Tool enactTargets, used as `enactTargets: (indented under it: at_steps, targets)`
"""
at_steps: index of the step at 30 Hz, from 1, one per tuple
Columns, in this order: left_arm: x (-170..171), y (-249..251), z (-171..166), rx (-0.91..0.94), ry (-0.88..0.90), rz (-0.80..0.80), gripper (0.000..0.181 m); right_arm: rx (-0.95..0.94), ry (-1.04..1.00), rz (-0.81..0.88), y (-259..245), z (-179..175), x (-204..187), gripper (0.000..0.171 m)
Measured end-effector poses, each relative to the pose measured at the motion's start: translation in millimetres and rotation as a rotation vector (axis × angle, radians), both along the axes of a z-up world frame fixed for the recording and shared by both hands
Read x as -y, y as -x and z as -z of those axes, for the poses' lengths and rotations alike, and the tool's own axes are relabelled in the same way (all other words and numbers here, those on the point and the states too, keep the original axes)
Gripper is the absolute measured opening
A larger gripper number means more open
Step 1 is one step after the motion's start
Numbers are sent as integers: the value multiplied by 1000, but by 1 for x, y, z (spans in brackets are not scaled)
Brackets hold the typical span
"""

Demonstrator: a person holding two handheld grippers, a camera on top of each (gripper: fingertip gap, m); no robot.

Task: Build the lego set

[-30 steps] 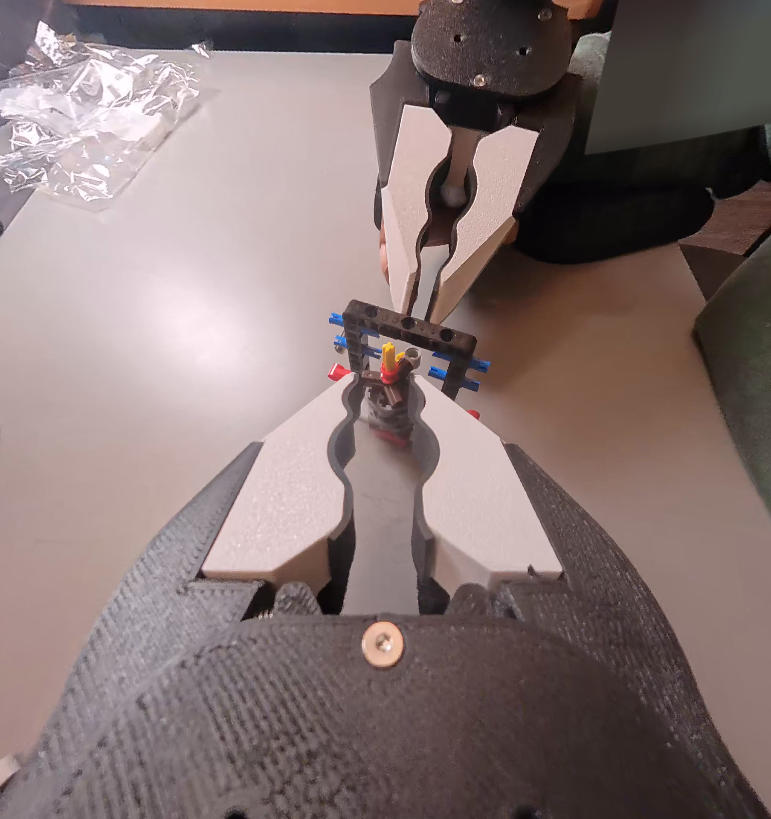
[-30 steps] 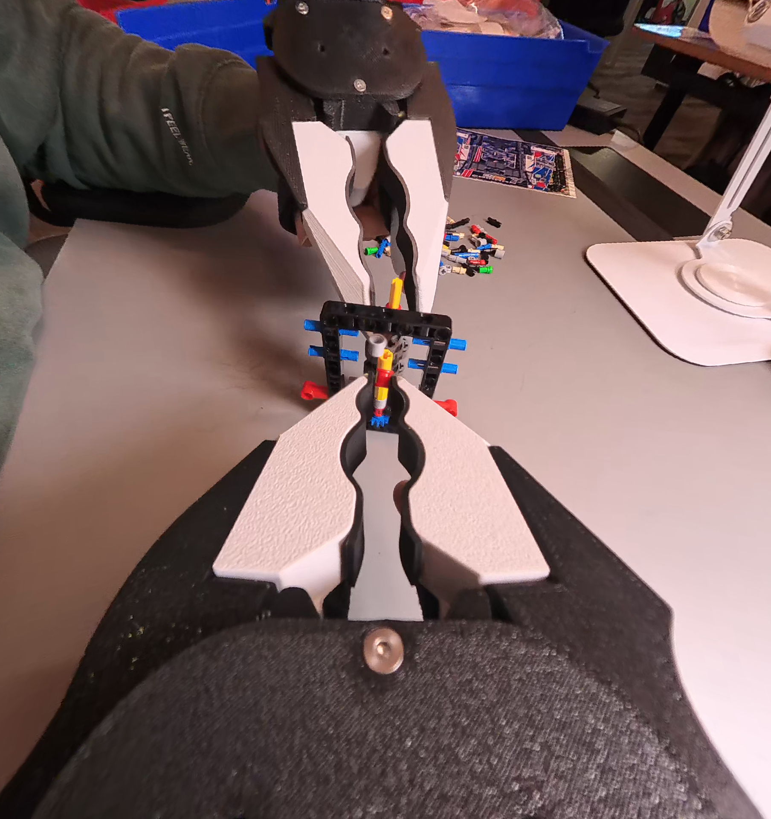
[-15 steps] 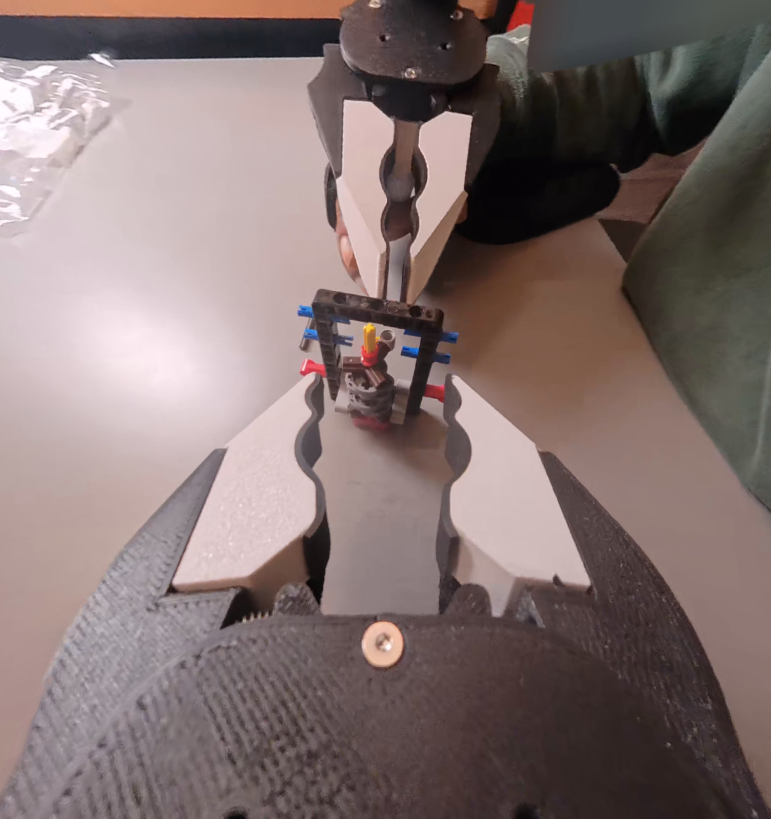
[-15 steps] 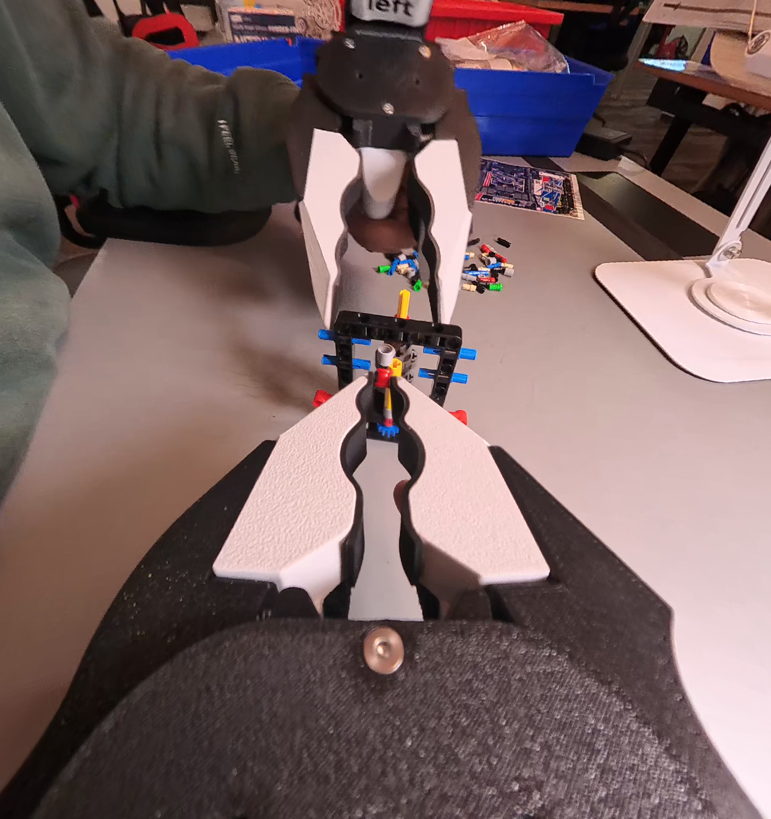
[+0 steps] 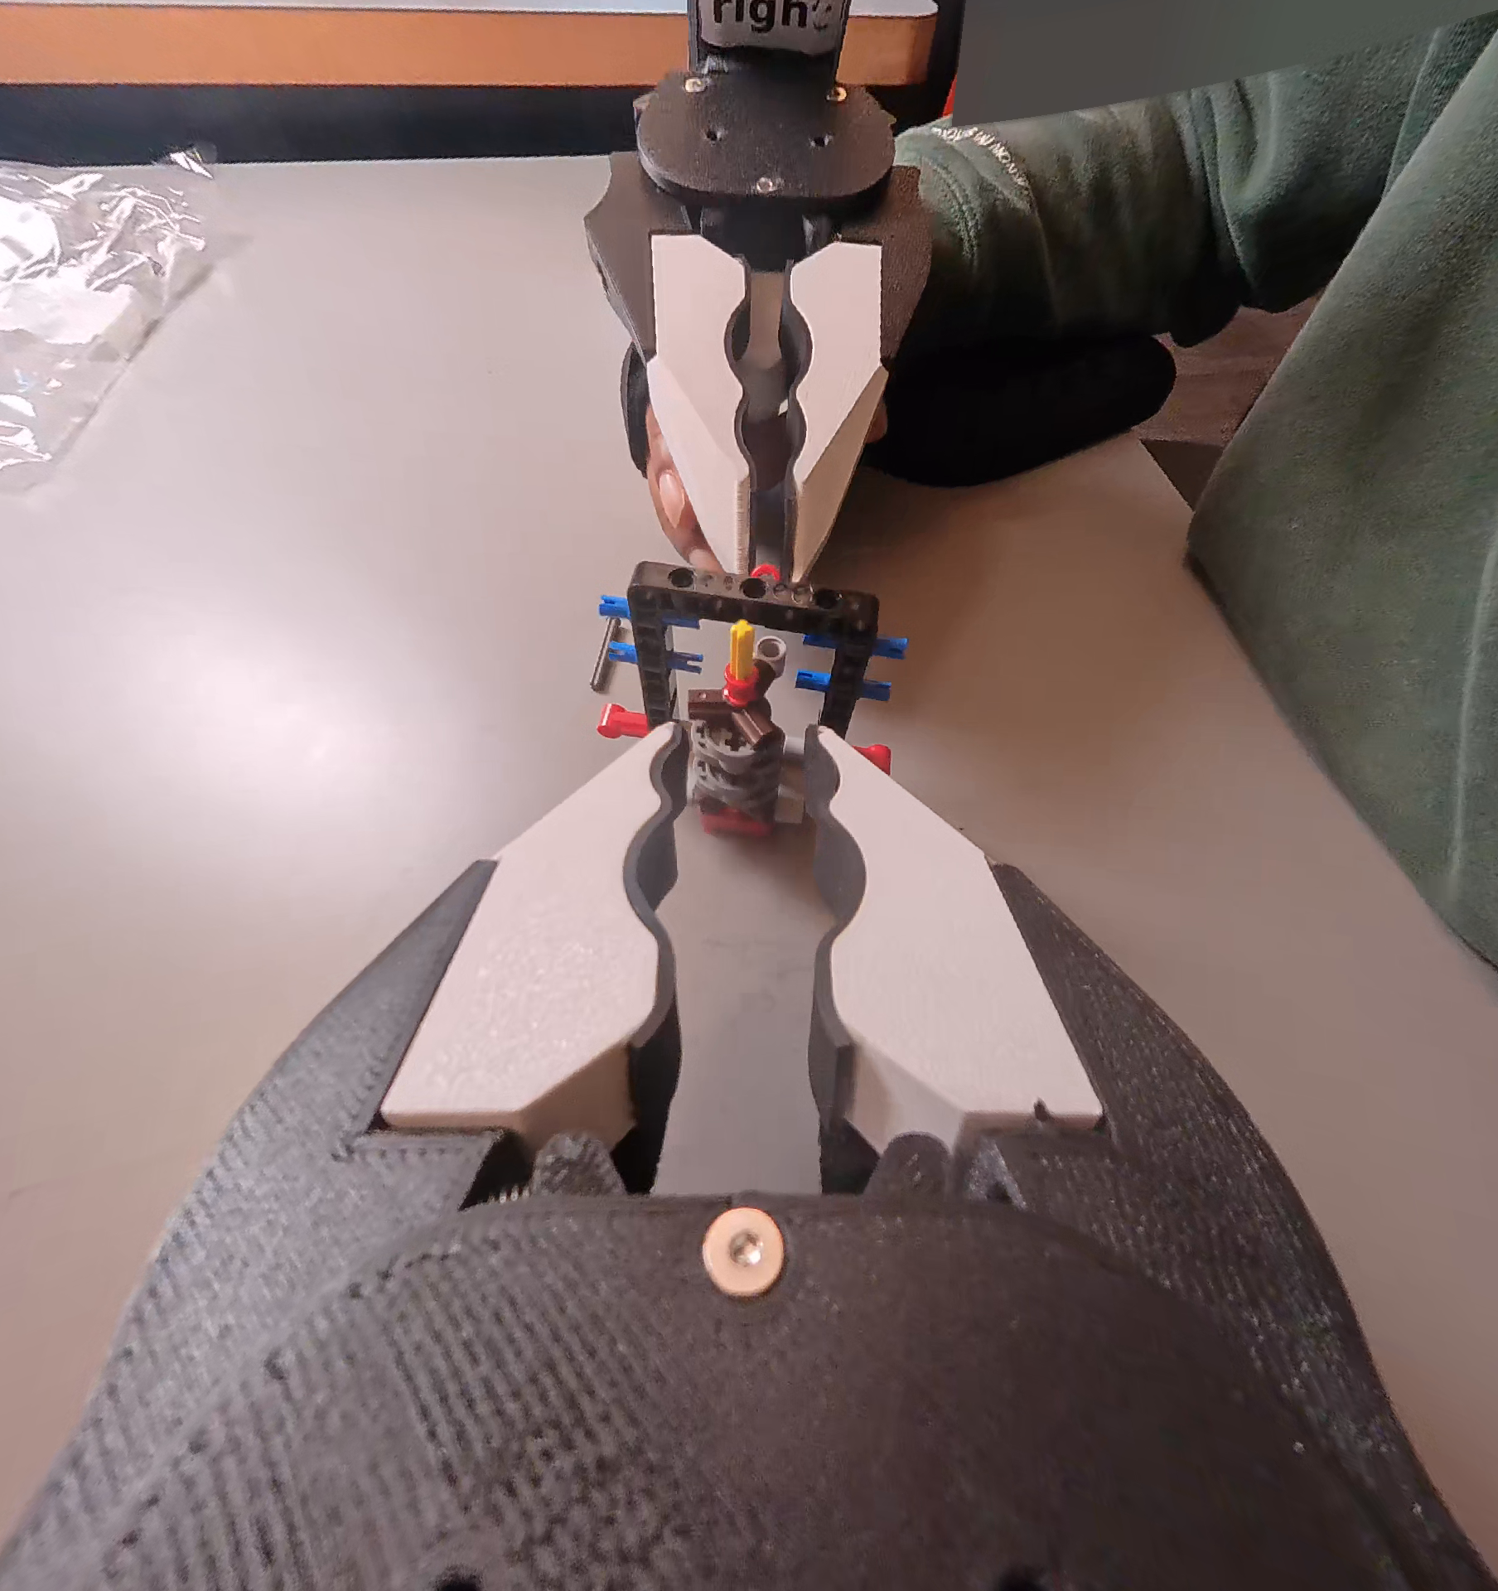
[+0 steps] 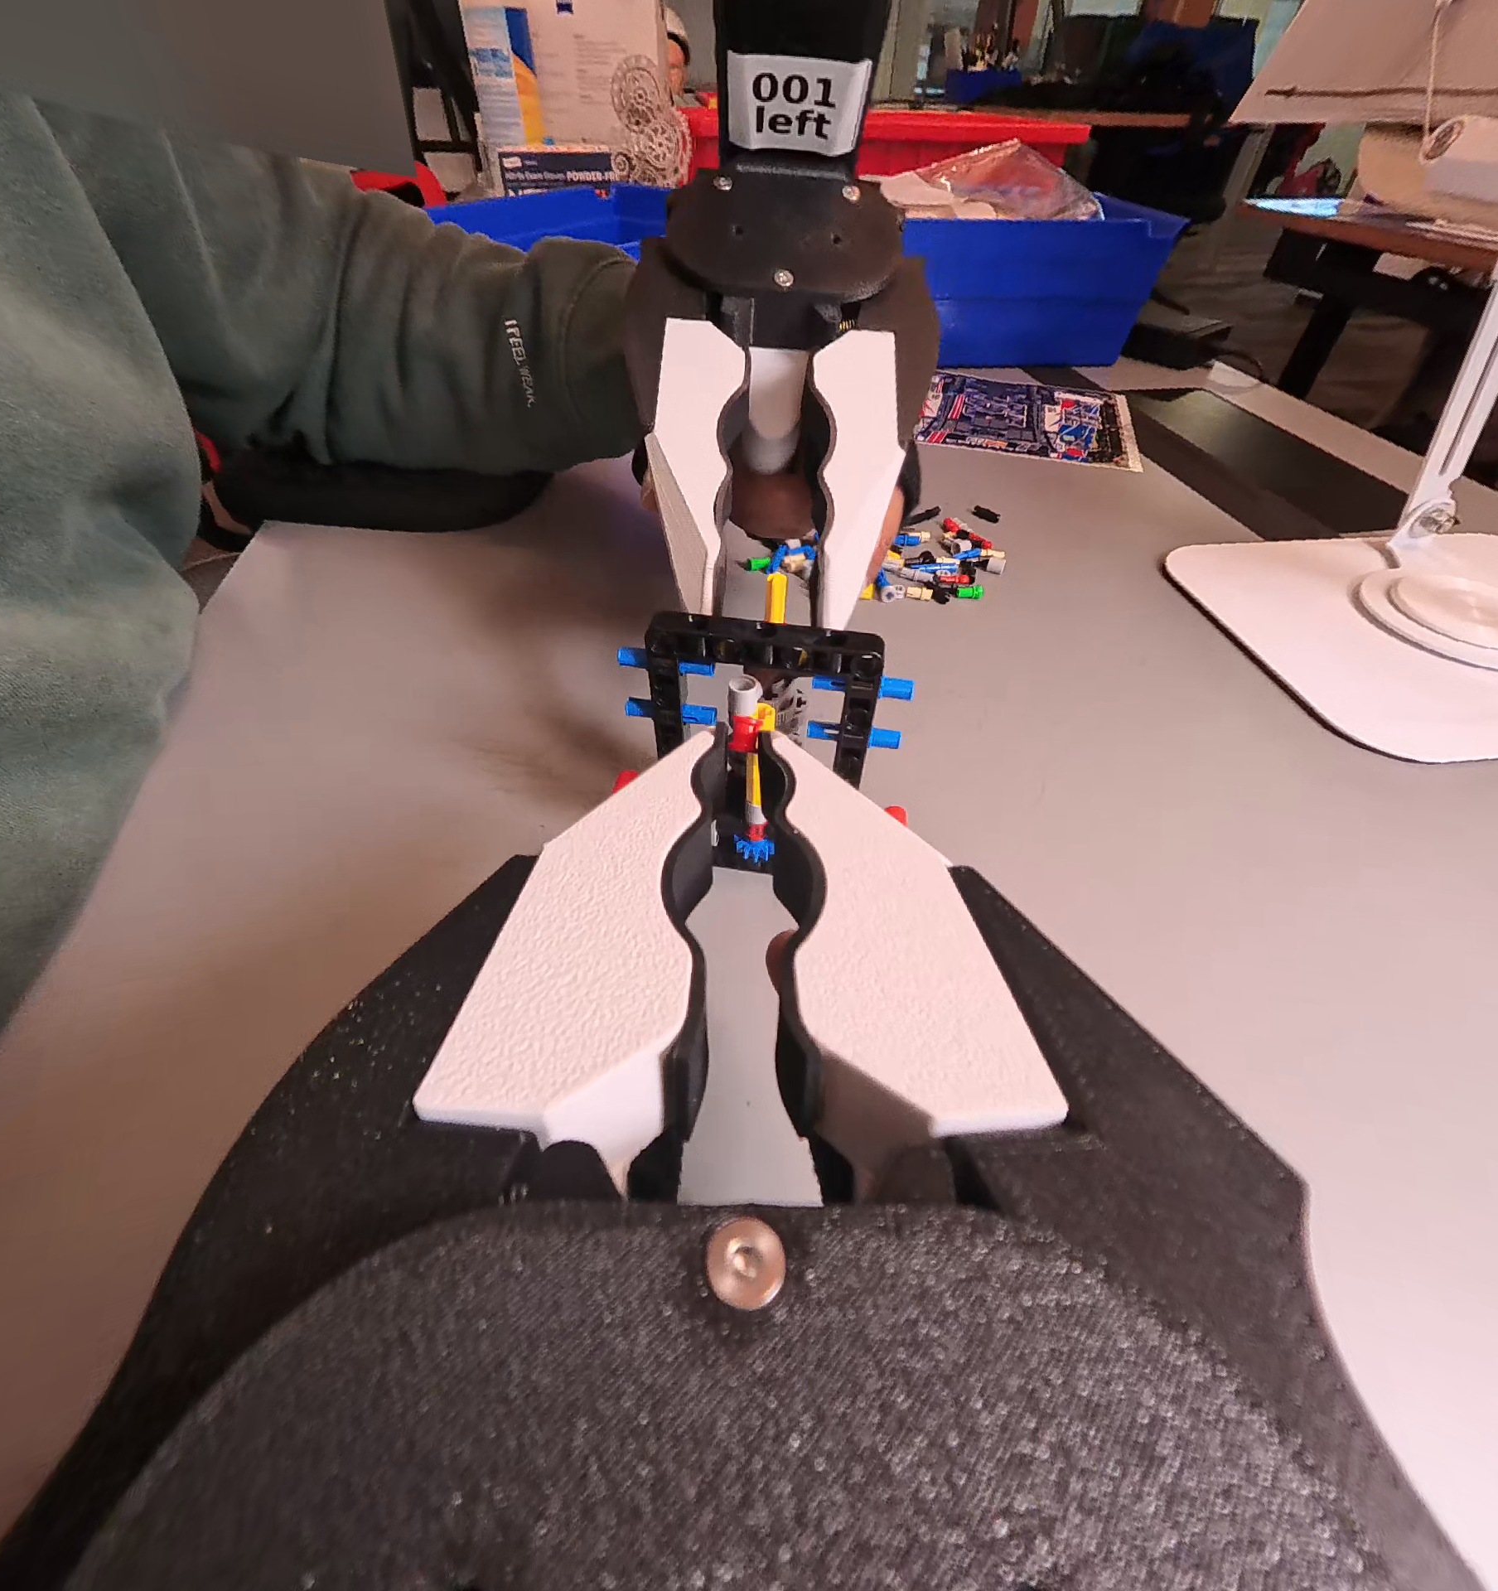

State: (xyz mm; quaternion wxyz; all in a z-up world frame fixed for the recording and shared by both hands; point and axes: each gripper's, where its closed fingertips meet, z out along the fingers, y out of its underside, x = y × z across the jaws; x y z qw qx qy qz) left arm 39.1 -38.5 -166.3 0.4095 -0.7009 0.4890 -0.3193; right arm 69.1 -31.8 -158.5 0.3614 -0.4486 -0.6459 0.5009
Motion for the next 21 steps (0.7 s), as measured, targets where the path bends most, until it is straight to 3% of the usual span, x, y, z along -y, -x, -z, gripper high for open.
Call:
enactTargets:
  at_steps: [5, 7, 13, 21]
  targets:
    - [-2, 5, 0, -5, -8, -20, 25, 11, -5, 3, 0, 2, 0, 5]
    - [-5, 7, 0, 5, -1, -15, 34, 14, -7, 2, 0, 2, 1, 5]
    - [-1, 2, 4, 6, 91, 145, 50, 18, -3, -16, 0, 3, 4, 5]
    - [2, -8, 3, -28, 105, 269, 36, 18, 10, -8, 0, 3, 1, 4]
